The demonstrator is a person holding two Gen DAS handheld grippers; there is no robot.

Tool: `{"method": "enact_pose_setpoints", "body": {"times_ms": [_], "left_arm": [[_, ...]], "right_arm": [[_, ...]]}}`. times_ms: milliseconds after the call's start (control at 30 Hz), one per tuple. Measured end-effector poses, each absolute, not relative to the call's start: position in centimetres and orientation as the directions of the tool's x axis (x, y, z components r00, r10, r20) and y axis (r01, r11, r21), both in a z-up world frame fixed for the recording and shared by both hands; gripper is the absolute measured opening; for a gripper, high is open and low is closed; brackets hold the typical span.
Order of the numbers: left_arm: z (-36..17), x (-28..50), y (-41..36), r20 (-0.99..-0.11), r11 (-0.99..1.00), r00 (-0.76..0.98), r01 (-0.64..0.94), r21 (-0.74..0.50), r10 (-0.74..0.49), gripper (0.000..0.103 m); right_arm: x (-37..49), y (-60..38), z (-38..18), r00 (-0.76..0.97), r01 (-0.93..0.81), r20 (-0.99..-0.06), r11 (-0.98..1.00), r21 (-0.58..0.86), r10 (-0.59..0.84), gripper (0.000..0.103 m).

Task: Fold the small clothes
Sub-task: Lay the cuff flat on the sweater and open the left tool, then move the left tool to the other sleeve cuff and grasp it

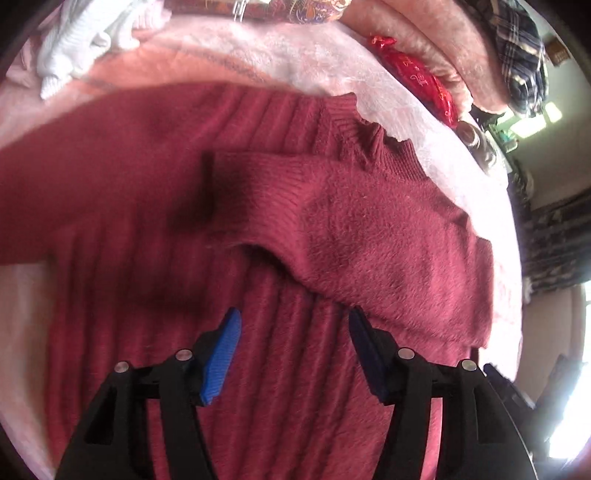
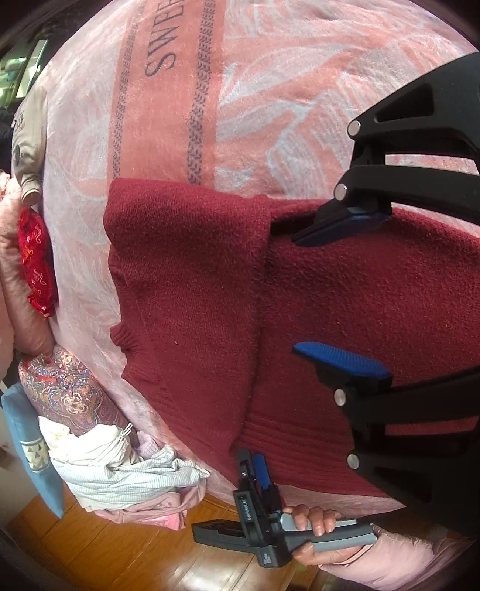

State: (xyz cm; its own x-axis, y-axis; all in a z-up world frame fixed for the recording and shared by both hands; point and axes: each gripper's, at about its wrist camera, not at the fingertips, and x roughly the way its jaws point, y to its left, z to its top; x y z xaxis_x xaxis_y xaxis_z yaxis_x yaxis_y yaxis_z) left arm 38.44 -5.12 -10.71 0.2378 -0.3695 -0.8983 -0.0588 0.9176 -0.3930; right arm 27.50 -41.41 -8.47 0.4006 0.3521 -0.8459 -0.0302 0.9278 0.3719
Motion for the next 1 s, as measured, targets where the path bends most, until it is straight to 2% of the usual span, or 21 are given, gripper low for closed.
{"method": "enact_pose_setpoints", "body": {"times_ms": [133, 167, 200, 233, 300, 367, 467, 567, 600, 667, 733, 767, 900, 1000], "left_arm": [[-11.6, 40.3, -5.2, -0.902, 0.915, 0.251, -0.110, -0.388, -0.352, 0.059], [-11.7, 40.7, -5.1, -0.905, 0.917, 0.256, -0.124, -0.379, -0.339, 0.048], [-11.9, 41.2, -5.0, -0.909, 0.919, 0.260, -0.137, -0.369, -0.326, 0.031], [-11.9, 41.6, -4.9, -0.910, 0.921, 0.267, -0.142, -0.364, -0.318, 0.025], [-11.1, 42.1, -4.7, -0.905, 0.929, 0.312, -0.138, -0.343, -0.288, 0.017], [-8.9, 41.6, -5.2, -0.877, 0.948, 0.406, -0.070, -0.310, -0.257, 0.015], [-7.2, 40.3, -6.2, -0.845, 0.973, 0.489, 0.031, -0.230, -0.215, 0.015], [-10.9, 40.5, -6.0, -0.923, 0.984, 0.342, 0.024, -0.179, -0.176, 0.019], [-12.1, 40.6, -5.7, -0.939, 0.984, 0.295, 0.008, -0.180, -0.174, 0.023], [-12.6, 40.4, -4.6, -0.925, 0.970, 0.304, -0.014, -0.244, -0.228, 0.025], [-11.9, 40.1, -4.2, -0.922, 0.967, 0.303, -0.012, -0.256, -0.241, 0.041], [-11.4, 39.8, -3.8, -0.919, 0.967, 0.315, -0.017, -0.254, -0.236, 0.053], [-9.0, 38.9, -1.9, -0.906, 0.977, 0.379, -0.021, -0.213, -0.190, 0.055], [-7.5, 39.5, -1.6, -0.878, 0.962, 0.417, -0.031, -0.272, -0.235, 0.055]], "right_arm": [[27.3, -40.9, -9.3, 0.392, -0.045, -0.862, 0.943, 0.331, 0.321, 0.055], [27.4, -40.9, -9.5, 0.388, -0.044, -0.864, 0.943, 0.330, 0.321, 0.055], [27.4, -40.9, -9.8, 0.384, -0.043, -0.866, 0.943, 0.330, 0.321, 0.055], [27.5, -41.0, -10.1, 0.381, -0.040, -0.868, 0.943, 0.330, 0.320, 0.055], [27.5, -41.1, -10.5, 0.377, -0.036, -0.869, 0.942, 0.332, 0.321, 0.055], [27.6, -41.1, -10.9, 0.374, -0.034, -0.869, 0.941, 0.336, 0.324, 0.055], [27.5, -41.1, -11.7, 0.374, -0.034, -0.868, 0.941, 0.338, 0.325, 0.055], [27.6, -40.8, -12.1, 0.373, -0.027, -0.871, 0.942, 0.334, 0.320, 0.056], [27.6, -40.7, -12.1, 0.369, -0.025, -0.873, 0.943, 0.333, 0.318, 0.058], [27.7, -40.4, -12.0, 0.360, -0.024, -0.880, 0.946, 0.322, 0.309, 0.061], [27.7, -40.1, -11.8, 0.354, -0.029, -0.889, 0.953, 0.301, 0.292, 0.061], [27.7, -40.1, -11.7, 0.353, -0.029, -0.891, 0.955, 0.296, 0.286, 0.061], [28.0, -39.3, -9.9, 0.380, -0.052, -0.872, 0.949, 0.312, 0.308, 0.060], [29.6, -38.4, -8.4, 0.408, -0.069, -0.853, 0.942, 0.327, 0.326, 0.060]]}}
